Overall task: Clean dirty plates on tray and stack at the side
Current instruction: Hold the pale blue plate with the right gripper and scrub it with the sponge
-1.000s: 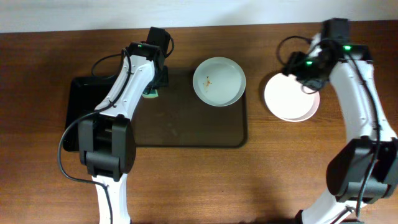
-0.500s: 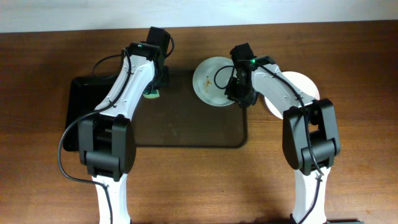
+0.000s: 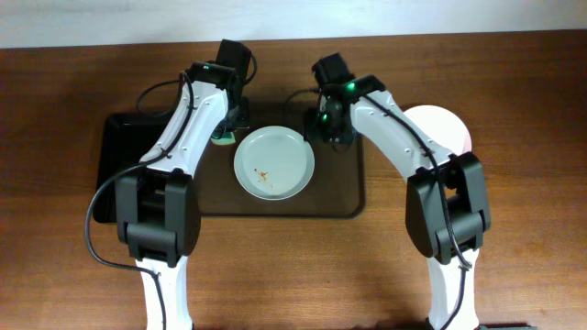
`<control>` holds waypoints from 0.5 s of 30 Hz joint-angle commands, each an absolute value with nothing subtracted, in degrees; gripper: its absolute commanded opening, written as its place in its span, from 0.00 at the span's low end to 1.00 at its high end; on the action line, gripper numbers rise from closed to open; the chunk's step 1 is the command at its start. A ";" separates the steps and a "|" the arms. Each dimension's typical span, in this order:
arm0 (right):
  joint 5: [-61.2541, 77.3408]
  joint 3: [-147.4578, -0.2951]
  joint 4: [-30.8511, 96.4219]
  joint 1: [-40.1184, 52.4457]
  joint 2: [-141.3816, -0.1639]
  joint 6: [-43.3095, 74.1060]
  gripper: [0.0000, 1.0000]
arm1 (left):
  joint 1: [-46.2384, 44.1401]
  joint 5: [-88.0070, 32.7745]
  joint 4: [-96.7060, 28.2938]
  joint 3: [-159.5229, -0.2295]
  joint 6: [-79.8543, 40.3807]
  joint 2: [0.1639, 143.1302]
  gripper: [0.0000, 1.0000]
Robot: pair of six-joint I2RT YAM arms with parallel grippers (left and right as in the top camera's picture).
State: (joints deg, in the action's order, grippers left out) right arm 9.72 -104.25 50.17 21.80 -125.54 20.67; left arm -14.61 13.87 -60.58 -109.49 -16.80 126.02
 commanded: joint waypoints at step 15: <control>18.90 -105.06 43.99 22.48 -136.14 19.55 0.04 | -14.46 13.69 -60.49 -109.93 -17.30 125.89 0.06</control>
